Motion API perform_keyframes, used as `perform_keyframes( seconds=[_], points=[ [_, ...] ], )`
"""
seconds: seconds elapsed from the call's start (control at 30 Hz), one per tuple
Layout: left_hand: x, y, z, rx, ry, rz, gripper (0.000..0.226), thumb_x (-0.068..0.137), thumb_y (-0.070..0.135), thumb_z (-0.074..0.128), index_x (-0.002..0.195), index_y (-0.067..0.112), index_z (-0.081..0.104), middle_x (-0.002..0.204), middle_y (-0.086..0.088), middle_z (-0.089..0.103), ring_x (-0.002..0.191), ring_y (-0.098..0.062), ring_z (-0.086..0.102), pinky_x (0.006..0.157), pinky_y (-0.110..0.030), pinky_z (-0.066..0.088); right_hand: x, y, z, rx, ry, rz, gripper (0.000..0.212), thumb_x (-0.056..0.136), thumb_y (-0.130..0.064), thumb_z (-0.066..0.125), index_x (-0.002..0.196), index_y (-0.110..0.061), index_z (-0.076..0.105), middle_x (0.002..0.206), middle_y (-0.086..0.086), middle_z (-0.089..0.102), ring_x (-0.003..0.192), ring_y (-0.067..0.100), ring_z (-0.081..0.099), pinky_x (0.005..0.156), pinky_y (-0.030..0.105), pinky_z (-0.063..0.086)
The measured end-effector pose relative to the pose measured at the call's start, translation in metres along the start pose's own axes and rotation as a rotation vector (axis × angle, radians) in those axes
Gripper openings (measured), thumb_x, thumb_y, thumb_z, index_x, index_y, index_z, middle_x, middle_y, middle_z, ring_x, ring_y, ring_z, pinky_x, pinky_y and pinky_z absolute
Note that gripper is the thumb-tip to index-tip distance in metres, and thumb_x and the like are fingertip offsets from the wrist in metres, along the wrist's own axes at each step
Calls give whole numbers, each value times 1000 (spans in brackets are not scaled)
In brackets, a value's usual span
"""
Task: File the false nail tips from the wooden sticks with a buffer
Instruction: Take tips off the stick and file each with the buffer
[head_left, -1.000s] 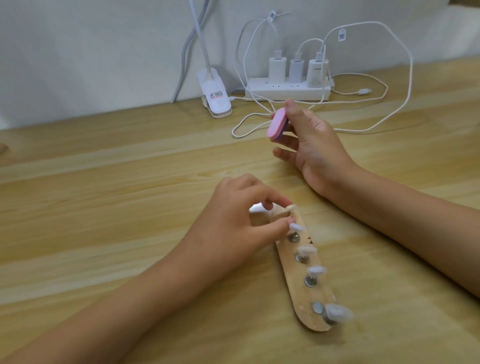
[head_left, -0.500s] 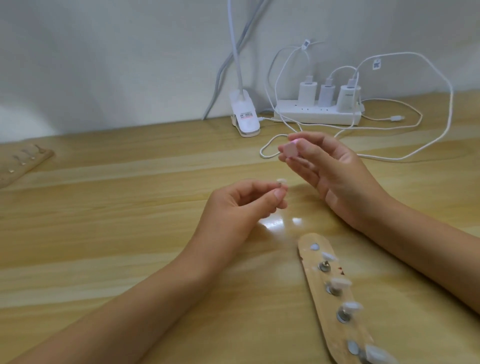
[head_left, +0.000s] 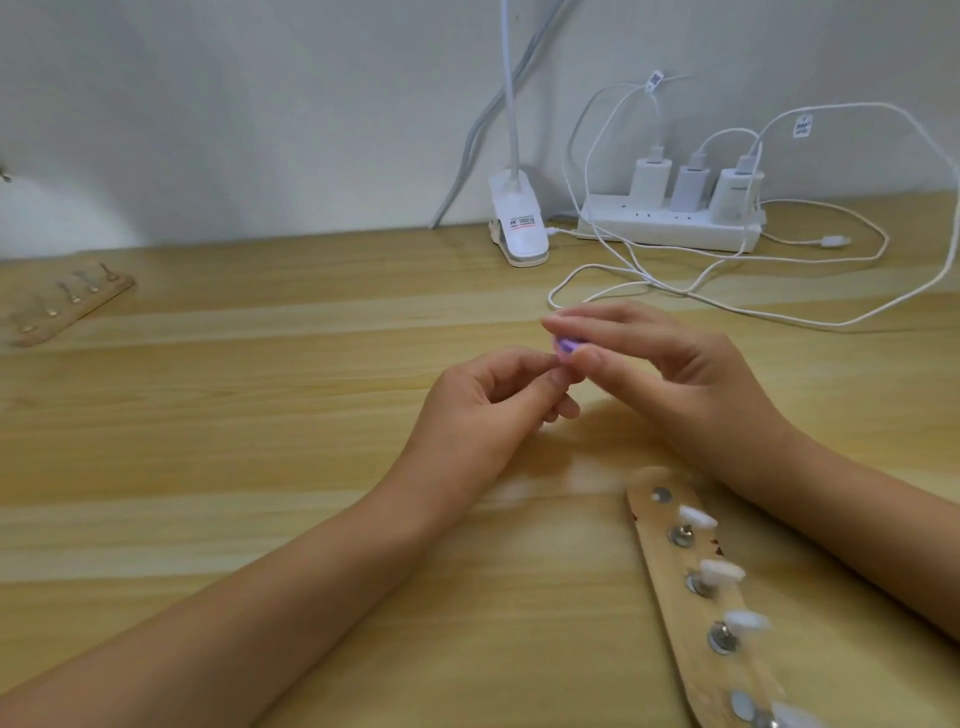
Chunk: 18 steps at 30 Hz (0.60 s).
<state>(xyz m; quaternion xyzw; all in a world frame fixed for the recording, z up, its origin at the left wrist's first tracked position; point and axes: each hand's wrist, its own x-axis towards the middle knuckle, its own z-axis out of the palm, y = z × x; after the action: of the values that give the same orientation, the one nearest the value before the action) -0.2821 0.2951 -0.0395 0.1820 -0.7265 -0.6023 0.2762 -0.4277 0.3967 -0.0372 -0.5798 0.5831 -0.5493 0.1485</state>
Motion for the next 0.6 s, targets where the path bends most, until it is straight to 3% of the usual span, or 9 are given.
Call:
perform_keyframes(
  seconds=[0.07,0.17,0.3,0.43,0.5,0.6],
  points=[
    [0,0,1,-8,-1,6,11,93,16,62,93,12,73,70,5,70,67,-2,60,67,-12,47,0,0,-1,48,13,25,30,89,-26,66,117,-17,71,118,-1,69,119,12,60,107,38,45],
    [0,-1,0,-2,5,9,12,94,18,62,88,13,72,69,6,69,66,-2,59,65,-12,46,-2,-1,2,-5,-16,-63,29,89,-24,66,117,-18,69,120,-1,68,119,16,60,104,31,45],
    [1,-2,0,-22,16,-1,11,93,17,62,92,13,72,69,6,70,67,-1,60,65,-11,47,1,2,0,31,12,-37,32,89,-22,66,121,-15,66,117,5,66,115,20,61,100,40,49],
    [2,-3,-1,-37,28,10,10,93,15,63,88,13,71,70,5,70,67,-2,60,65,-12,46,1,5,0,-86,0,-158,32,89,-20,70,120,-11,64,121,6,64,118,22,60,100,39,49],
    [1,-3,-2,-90,50,0,9,91,16,65,91,13,73,72,4,72,69,-1,62,67,-11,47,4,10,-2,-92,36,-82,30,90,-14,70,119,-12,65,118,7,65,114,19,62,101,38,50],
    [1,-3,-2,-97,50,-13,11,90,19,66,95,16,75,81,4,75,80,-2,66,72,-11,48,7,11,-6,89,131,94,24,89,-15,68,113,-15,67,111,2,71,101,11,67,92,25,52]
  ],
)
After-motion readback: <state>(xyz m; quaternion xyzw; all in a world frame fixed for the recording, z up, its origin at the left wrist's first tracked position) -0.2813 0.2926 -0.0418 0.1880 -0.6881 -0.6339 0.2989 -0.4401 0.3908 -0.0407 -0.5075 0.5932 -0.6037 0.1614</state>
